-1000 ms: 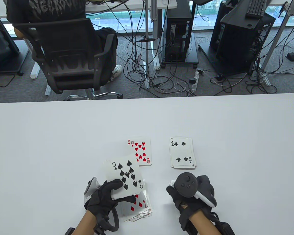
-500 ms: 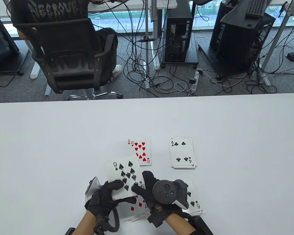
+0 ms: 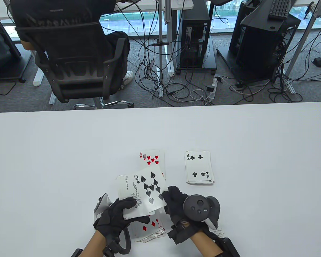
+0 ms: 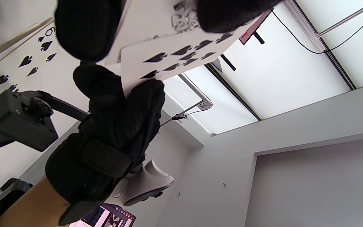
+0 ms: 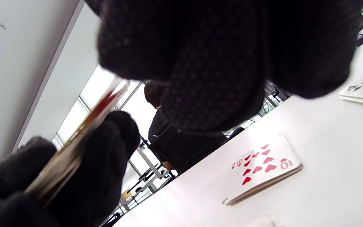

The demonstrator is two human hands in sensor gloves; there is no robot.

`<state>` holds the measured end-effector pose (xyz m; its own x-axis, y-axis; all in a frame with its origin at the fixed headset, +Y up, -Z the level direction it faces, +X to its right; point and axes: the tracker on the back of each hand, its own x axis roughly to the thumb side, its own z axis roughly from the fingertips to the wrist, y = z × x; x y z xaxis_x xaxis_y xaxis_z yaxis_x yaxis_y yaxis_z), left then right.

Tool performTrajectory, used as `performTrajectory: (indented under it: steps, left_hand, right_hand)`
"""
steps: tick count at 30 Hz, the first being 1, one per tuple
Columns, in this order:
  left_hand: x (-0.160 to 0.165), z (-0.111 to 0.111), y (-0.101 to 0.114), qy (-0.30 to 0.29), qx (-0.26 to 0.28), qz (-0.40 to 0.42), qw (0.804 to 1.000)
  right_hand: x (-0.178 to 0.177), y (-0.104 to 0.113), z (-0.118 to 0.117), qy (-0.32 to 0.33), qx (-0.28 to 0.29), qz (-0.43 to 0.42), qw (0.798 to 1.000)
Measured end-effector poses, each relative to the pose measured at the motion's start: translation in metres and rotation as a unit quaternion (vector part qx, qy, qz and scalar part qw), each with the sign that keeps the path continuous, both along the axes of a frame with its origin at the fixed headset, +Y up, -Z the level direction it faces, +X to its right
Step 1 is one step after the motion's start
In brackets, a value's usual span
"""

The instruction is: Playing card suit sorting

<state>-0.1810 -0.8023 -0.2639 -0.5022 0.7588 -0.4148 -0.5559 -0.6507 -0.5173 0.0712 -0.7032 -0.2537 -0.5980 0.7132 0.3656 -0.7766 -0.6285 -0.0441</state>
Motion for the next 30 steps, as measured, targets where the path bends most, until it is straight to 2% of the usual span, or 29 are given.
performTrajectory:
  steps: [3,8,14,18,22,26,30]
  left_hand:
    - [0.000,0.000,-0.001,0.001,-0.005,0.001,1.000]
    - [-0.001,0.000,-0.001,0.007,-0.008,0.000,1.000]
    - [-0.006,-0.001,-0.001,0.024,-0.015,0.003,1.000]
    - [-0.010,-0.002,0.000,0.035,-0.016,0.009,0.999]
    - [-0.013,-0.003,0.001,0.042,-0.017,0.010,0.999]
    - [-0.013,-0.003,0.001,0.041,-0.018,0.009,0.999]
    - [-0.013,-0.002,0.001,0.040,-0.020,0.008,0.999]
  right_hand:
    - [0.021,0.000,0.001,-0.013,-0.020,-0.026,0.999]
    - [0.053,0.001,0.005,-0.037,-0.049,-0.020,0.998]
    - [0.083,-0.013,0.011,-0.063,-0.142,0.080,0.985]
    - [0.095,-0.027,0.014,-0.094,-0.210,0.186,0.955]
    - [0.100,-0.039,0.016,-0.112,-0.259,0.285,0.916]
    - [0.101,-0.053,0.017,-0.107,-0.300,0.311,0.895]
    - [0.100,-0.065,0.019,-0.106,-0.312,0.339,0.881]
